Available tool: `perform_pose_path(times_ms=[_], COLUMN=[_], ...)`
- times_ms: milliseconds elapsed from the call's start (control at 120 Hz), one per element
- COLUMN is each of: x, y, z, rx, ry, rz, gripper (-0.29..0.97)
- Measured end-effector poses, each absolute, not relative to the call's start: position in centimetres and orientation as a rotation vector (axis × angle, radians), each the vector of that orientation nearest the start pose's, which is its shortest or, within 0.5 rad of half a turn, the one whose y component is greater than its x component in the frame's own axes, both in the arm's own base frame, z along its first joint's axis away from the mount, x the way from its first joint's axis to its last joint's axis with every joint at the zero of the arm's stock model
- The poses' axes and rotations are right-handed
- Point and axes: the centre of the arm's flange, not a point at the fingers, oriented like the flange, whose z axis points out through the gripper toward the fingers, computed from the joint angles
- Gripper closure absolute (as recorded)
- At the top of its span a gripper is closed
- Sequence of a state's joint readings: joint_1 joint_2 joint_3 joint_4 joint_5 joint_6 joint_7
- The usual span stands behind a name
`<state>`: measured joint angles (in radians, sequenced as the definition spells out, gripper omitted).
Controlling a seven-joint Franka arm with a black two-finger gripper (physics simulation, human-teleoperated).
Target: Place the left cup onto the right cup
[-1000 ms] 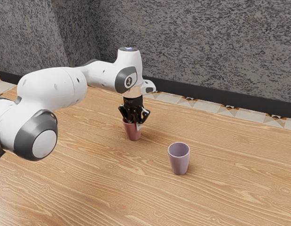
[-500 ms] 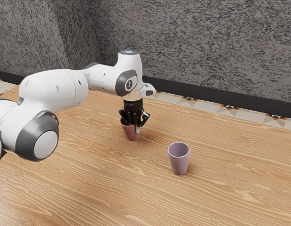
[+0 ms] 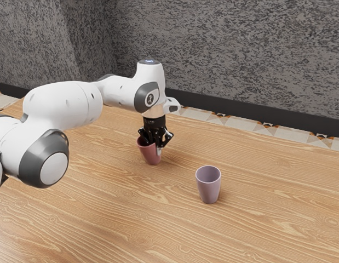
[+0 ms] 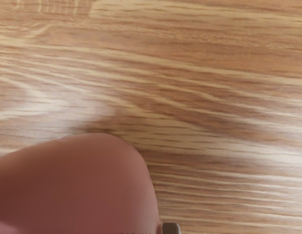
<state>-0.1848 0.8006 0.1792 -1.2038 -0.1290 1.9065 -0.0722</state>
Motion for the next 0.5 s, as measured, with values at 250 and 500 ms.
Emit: perform_pose_path(times_ms=[250, 500], x=[74.2, 72.6], y=[-5.3, -8.9], z=[32.0, 38.2], rx=[-3.110, -3.126], ry=[-0.097, -0.025], rz=[0.123, 0.100], gripper=[0.75, 0.75])
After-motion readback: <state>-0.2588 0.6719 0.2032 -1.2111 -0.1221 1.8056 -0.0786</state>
